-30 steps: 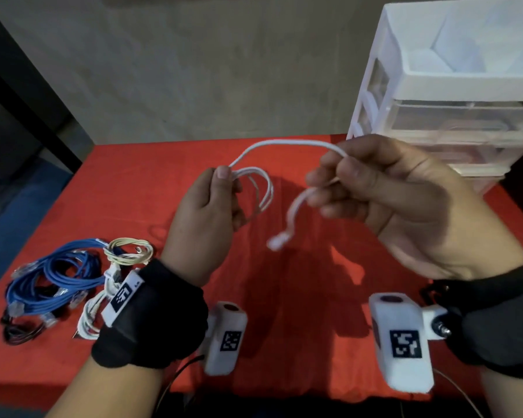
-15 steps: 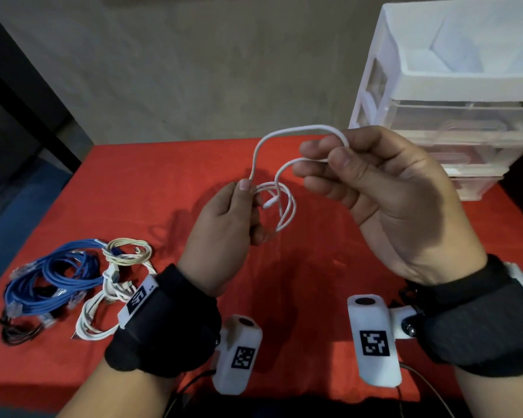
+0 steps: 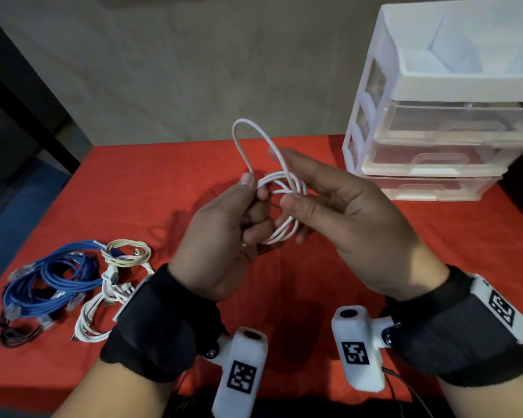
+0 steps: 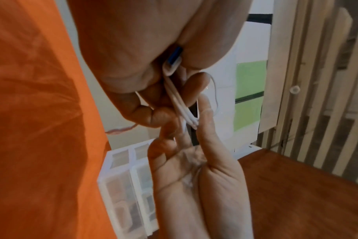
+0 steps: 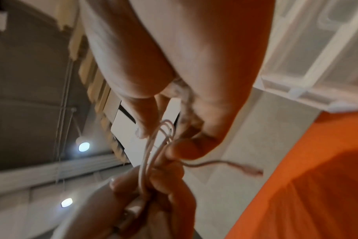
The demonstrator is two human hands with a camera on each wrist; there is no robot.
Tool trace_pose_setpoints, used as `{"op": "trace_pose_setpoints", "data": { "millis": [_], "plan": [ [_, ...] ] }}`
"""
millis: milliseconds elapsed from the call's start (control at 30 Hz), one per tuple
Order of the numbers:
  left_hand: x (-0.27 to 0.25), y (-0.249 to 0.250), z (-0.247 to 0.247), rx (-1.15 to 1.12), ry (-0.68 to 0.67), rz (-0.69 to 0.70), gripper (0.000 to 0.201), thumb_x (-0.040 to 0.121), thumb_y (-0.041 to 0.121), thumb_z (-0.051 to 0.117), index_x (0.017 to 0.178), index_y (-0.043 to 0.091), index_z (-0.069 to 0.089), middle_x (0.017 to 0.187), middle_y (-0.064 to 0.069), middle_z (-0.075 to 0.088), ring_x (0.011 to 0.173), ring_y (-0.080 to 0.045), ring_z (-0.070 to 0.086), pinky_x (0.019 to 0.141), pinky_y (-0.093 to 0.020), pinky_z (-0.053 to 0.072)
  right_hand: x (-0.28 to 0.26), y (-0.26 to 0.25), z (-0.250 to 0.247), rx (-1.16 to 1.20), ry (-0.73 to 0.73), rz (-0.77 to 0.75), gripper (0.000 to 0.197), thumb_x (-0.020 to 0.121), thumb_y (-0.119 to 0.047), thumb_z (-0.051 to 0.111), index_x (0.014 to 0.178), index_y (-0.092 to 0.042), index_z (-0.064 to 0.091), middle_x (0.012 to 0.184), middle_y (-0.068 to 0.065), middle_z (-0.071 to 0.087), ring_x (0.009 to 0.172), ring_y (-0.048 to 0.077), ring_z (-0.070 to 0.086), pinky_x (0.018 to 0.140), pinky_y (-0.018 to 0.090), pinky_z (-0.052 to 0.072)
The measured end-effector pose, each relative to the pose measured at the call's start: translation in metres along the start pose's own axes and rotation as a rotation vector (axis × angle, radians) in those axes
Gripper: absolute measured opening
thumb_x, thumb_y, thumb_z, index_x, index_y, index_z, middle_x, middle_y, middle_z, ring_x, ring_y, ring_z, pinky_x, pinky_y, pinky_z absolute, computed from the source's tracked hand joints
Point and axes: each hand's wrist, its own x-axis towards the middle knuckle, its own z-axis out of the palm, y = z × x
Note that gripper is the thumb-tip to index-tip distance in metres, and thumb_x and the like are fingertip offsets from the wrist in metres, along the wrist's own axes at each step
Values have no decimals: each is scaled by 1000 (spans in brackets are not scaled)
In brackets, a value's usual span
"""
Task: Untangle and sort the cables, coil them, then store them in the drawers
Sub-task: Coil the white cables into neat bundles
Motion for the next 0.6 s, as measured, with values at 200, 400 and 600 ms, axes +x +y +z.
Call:
{"op": "trace_pose_setpoints", "data": {
  "millis": [200,400,600],
  "plan": [
    [-5,7,4,-173,-95,-119,32,109,36,35,87,19,50,44,11,28,43,-7,15,62,-23,42,0,-6,1,103,25,68,44,94,-32,62,131,-10,57,103,5,75,88,20,70,73,33,58],
    [-6,8,6,-232,-123,-125,29,110,32,34,93,16,51,48,11,24,43,-3,20,58,-19,43,-1,4,-3,-108,-100,16,24,98,-16,61,121,-8,59,106,25,67,92,45,65,79,55,55],
    [7,33,-32,-192,82,-33,28,107,31,38,84,21,50,55,12,28,38,-2,32,63,-19,39,2,5,-45,-437,135,49,25,101,-28,62,82,-14,72,62,-2,61,52,2,52,58,26,41]
  ]
}}
